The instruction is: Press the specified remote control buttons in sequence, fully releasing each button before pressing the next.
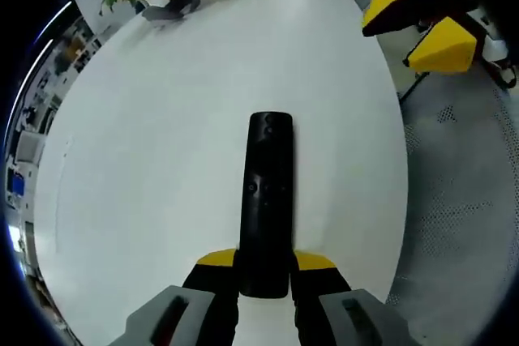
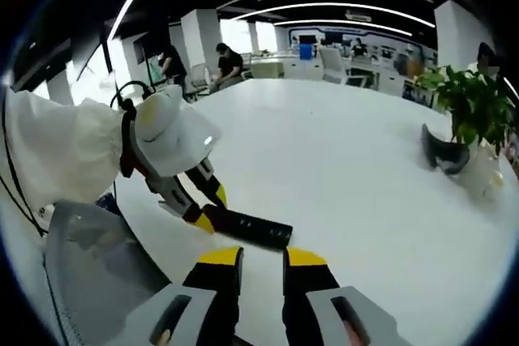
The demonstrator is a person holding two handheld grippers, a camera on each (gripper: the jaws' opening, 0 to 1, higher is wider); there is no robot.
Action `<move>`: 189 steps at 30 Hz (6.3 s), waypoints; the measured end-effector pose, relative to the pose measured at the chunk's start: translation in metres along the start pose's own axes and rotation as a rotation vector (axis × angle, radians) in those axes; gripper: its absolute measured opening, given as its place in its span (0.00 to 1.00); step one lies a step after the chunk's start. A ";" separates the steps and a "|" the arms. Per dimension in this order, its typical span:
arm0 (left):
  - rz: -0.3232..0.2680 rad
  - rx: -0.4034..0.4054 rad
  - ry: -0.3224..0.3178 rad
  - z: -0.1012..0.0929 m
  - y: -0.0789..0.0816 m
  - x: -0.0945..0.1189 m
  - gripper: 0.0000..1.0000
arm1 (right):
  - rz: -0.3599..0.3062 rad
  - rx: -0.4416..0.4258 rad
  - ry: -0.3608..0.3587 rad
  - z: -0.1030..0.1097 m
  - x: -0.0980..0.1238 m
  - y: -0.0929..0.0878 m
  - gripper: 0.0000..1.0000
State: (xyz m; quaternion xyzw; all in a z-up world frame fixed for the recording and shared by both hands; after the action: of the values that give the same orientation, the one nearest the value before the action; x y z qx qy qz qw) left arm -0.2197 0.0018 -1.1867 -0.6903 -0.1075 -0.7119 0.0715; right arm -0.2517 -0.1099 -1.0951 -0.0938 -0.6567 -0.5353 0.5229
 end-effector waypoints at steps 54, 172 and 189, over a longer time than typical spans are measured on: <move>-0.074 -0.038 -0.026 -0.062 -0.004 0.003 0.23 | 0.446 -0.149 0.113 0.001 -0.054 -0.044 0.00; -0.242 -0.090 -0.049 -0.073 0.005 0.003 0.24 | 0.399 -0.387 0.250 0.010 -0.058 -0.057 0.00; -0.181 -0.094 -0.040 -0.073 0.007 0.003 0.24 | 0.369 -0.327 0.256 0.016 -0.065 -0.045 0.00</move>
State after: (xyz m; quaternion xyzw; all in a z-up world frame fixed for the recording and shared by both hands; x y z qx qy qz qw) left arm -0.2892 -0.0228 -1.1856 -0.6944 -0.1370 -0.7059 -0.0277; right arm -0.2632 -0.0874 -1.1718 -0.2266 -0.4622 -0.5373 0.6681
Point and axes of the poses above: the point that each gripper's makers call its tool centre point, and the gripper's own axes: x roughly backward along the fingers, z roughly to its left, y roughly out of its top, the point moved 1 cm from there along x, roughly backward along the fingers, and after that the axes turned 12 degrees about z, right-handed, at the moved point
